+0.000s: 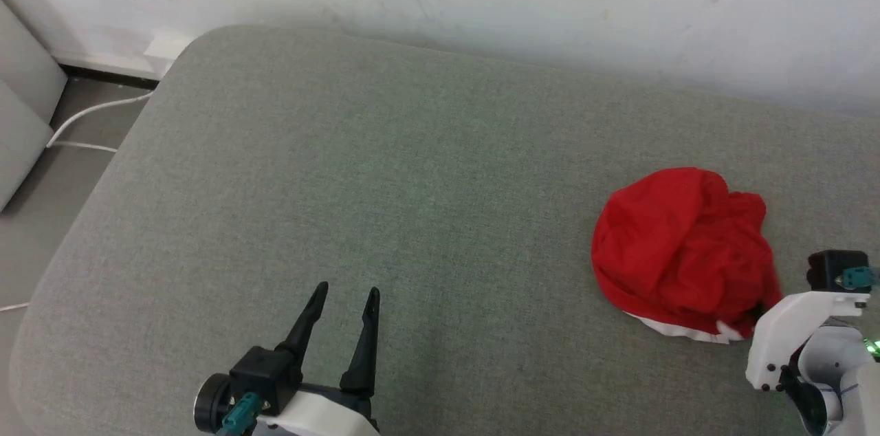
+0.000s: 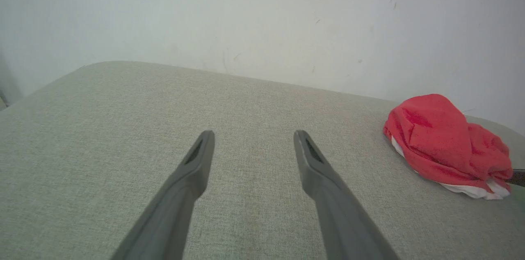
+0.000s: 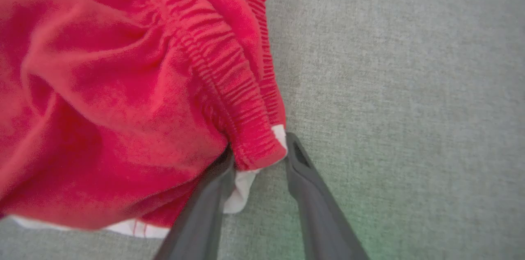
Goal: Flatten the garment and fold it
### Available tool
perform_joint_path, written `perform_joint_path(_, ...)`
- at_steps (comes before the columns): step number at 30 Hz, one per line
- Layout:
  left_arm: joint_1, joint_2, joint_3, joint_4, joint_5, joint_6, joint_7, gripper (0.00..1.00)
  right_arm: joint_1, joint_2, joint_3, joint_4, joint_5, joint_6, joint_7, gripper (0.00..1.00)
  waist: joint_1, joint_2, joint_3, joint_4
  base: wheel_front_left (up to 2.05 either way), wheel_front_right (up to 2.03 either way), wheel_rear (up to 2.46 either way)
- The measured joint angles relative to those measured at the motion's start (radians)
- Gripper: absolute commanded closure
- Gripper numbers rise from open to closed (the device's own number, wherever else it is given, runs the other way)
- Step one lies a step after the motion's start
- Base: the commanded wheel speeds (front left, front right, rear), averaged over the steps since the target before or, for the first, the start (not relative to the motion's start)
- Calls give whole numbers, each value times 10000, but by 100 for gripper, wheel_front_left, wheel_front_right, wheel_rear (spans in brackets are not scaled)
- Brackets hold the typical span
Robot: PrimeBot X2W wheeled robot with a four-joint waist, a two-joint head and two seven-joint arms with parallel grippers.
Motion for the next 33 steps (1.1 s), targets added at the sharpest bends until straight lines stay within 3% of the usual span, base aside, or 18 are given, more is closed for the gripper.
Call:
perform_joint_path(8, 6, -6, -86, 222, -2, 0, 0, 0, -124, 228, -888, -291, 159, 0, -901, 100, 1, 0, -218, -80, 0, 0, 0)
perform_joint_path(13, 48, -12, -205, 326, -8, 2, 0, 0, -636, -86, -1737, -1659, 90, -2, -888, 100, -1, 0, -581, -251, 0, 0, 0)
perform_joint_path(20, 218, -29, -364, 466, -21, 2, 0, 0, -1423, -163, -1557, -4008, -291, -2, -134, 100, -2, 0, -892, -370, 0, 0, 0)
perform_joint_path(23, 219, -36, -391, 468, -35, 0, 0, 0, -1562, 67, -915, -4778, -537, -4, 270, 100, -1, 0, -878, -278, 0, 0, 0)
perform_joint_path(27, 215, -36, -410, 462, -86, 2, 0, 0, -1199, 569, 700, -5143, -711, -4, 763, 100, -2, 0, -796, -82, 0, 0, 0)
perform_joint_path(33, 174, -36, -596, 454, -221, 6, 0, 0, -283, 926, 3777, -4059, -403, -4, 909, 100, -1, 0, -519, 211, 0, 0, 0)
